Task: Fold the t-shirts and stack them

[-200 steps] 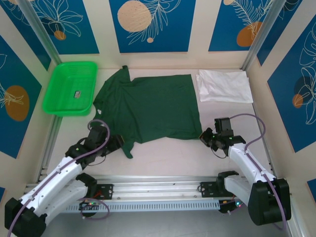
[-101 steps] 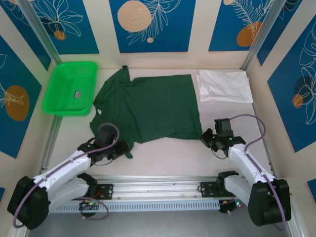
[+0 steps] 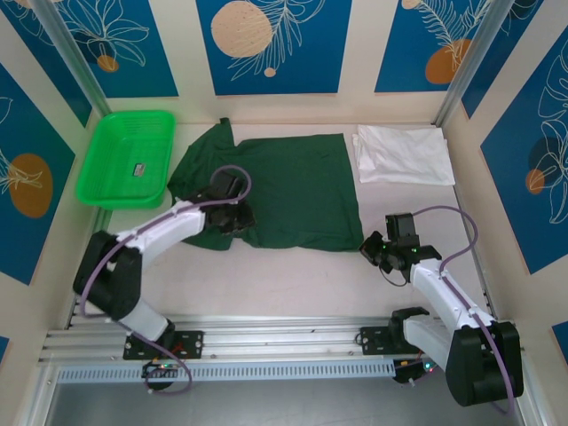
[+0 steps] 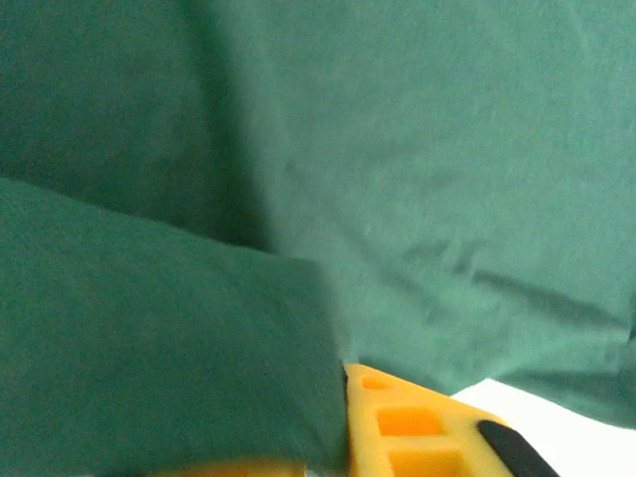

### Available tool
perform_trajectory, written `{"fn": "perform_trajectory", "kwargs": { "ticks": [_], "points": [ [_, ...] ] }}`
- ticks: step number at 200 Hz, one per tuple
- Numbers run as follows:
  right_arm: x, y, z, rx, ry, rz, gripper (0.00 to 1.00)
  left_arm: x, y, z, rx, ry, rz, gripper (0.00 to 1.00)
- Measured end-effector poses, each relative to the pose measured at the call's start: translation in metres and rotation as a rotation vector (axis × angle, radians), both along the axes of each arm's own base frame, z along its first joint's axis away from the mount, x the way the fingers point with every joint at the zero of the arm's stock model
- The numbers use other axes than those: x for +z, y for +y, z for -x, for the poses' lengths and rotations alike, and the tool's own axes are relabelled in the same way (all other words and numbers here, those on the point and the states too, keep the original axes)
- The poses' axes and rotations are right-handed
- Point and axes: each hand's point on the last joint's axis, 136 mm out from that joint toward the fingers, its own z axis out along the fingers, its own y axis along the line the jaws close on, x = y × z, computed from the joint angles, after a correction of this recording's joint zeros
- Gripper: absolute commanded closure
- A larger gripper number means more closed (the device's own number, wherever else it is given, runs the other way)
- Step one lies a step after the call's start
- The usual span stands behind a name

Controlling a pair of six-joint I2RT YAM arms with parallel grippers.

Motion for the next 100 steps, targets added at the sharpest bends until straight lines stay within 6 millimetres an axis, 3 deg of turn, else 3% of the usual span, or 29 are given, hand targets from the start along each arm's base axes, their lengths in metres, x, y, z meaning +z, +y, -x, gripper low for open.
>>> {"fn": "perform_trajectory", "kwargs": {
  "ticks": [14, 31, 67, 100],
  "points": [
    [0.000, 0.000, 0.000, -0.001, 0.000, 0.001, 1.00, -0.008, -0.002, -0.012, -0.023, 0.021, -0.031, 0.48],
    [0.000, 0.000, 0.000, -0.001, 0.000, 0.001, 1.00, -0.013, 0.002, -0.019, -0.027, 0.038, -0.056, 0.39],
    [0.000, 0.000, 0.000, 0.000, 0.000, 0.001, 1.00, -0.001, 0.026, -0.029, 0.004, 0.021, -0.102, 0.41],
    [0.000, 0.000, 0.000, 0.003, -0.001, 0.003, 1.00, 0.038, 0.056, -0.024, 0.052, -0.083, -0.116, 0.47]
  ]
}}
